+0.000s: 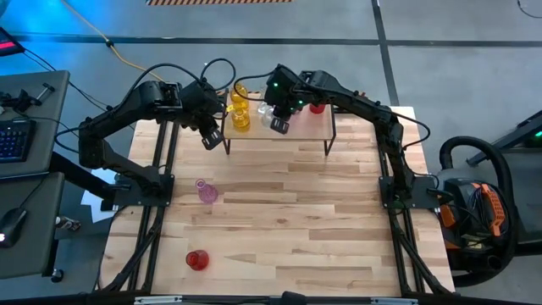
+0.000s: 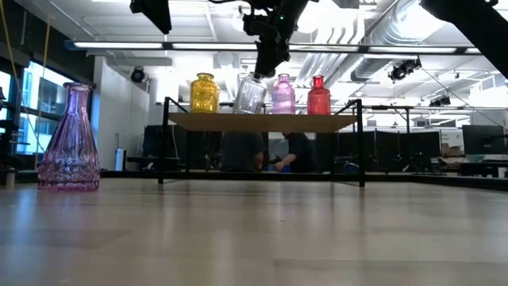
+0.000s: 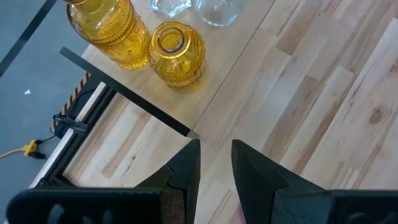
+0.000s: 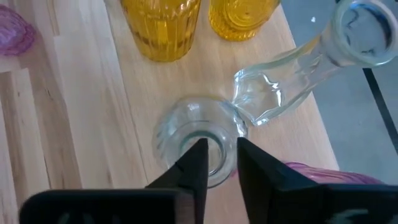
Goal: Sort vases onto shelf
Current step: Put the transparent vase on the shelf aligned with the other transparent vase
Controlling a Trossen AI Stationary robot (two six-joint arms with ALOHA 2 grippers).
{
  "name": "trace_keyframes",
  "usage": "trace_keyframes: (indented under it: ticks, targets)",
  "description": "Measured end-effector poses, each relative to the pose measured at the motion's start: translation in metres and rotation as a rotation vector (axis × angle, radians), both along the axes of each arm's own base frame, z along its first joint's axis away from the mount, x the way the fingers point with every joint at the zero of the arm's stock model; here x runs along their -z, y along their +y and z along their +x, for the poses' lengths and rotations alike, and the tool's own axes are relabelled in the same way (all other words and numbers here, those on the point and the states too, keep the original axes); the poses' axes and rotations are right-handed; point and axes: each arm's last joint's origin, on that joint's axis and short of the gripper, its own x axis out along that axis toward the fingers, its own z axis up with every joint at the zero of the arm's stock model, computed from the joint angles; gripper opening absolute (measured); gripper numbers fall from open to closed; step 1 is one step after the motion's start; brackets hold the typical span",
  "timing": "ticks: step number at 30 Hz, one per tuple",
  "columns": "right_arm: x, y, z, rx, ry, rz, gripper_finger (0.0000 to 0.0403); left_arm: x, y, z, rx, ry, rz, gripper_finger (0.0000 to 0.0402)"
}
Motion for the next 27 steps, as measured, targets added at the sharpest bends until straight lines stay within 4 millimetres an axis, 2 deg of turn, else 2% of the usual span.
trace_keyframes:
  ticks: [6,27]
  targets:
    - [0.0,0.0,0.0,0.024,-0.012,0.012,0.0097,0.0,0.0,0.0,0.0,0.0,0.0,0.0082]
    - [0.002,0.0,0.012,0.031,-0.095,0.041,0.0099,0.0,0.0,0.0,0.016,0.006,0.007,0.0082]
